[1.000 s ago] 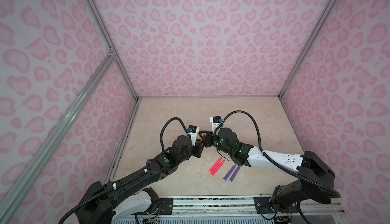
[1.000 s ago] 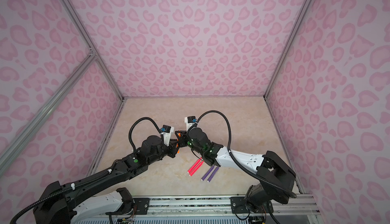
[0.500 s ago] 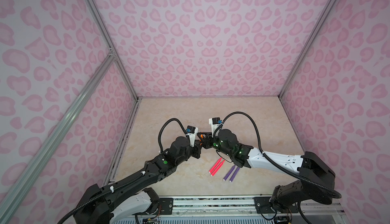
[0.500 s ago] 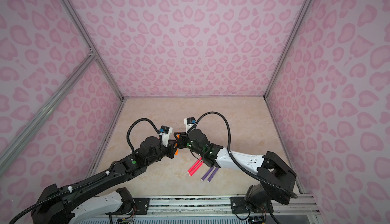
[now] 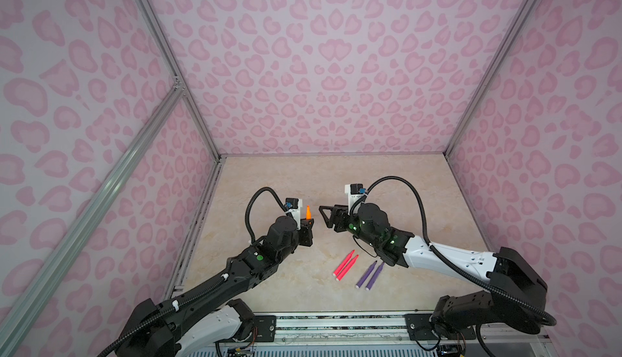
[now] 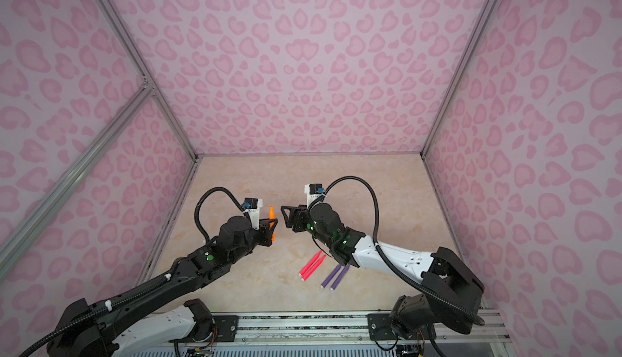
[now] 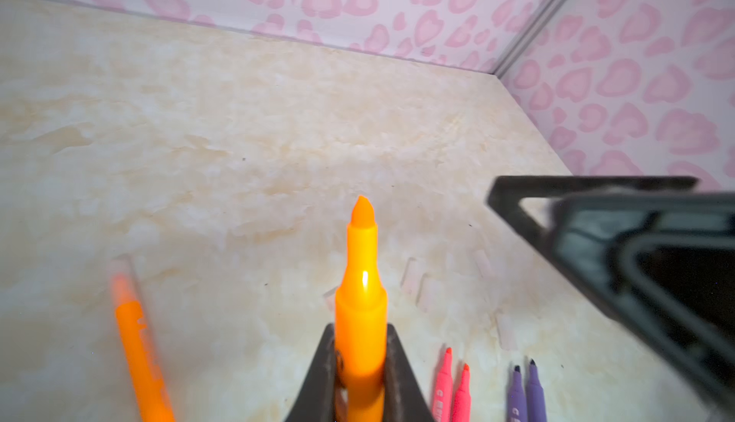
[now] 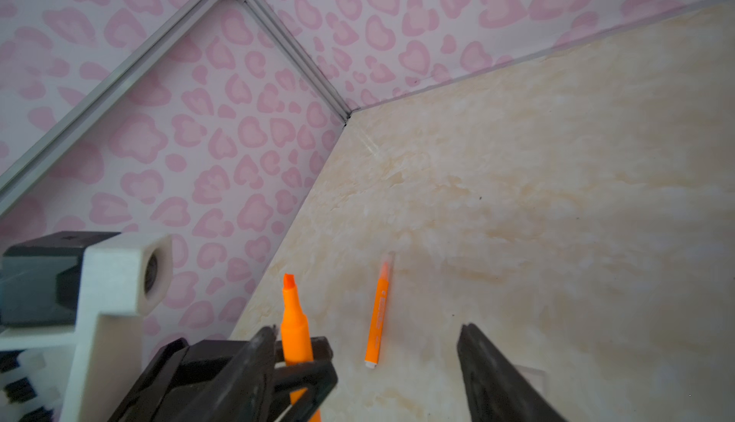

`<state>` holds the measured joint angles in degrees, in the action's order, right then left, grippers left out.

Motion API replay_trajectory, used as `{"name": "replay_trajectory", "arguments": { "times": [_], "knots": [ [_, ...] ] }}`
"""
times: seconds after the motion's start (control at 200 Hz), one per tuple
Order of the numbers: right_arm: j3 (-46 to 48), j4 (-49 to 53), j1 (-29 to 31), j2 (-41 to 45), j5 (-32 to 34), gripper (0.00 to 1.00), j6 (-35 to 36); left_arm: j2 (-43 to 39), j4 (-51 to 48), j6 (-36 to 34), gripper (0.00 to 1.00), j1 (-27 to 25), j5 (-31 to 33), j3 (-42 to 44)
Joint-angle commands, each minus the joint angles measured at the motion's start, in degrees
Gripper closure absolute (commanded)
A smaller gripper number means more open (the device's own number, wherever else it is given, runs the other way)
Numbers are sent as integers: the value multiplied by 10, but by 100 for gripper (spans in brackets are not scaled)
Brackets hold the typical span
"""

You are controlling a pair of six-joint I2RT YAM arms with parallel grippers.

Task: Insert the pens into the pen caps
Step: 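Withdraw the right gripper and lower it over a clear cap on the table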

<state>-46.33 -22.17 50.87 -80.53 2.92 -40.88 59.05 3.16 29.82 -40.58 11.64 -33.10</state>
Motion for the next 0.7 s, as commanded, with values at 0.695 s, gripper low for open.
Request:
{"name": "replay_trajectory", "arguments": {
  "times": [0.695],
  "knots": [
    [-20, 17, 20, -210, 66, 30, -162, 10, -89, 81, 97, 56, 70, -7]
  ]
}}
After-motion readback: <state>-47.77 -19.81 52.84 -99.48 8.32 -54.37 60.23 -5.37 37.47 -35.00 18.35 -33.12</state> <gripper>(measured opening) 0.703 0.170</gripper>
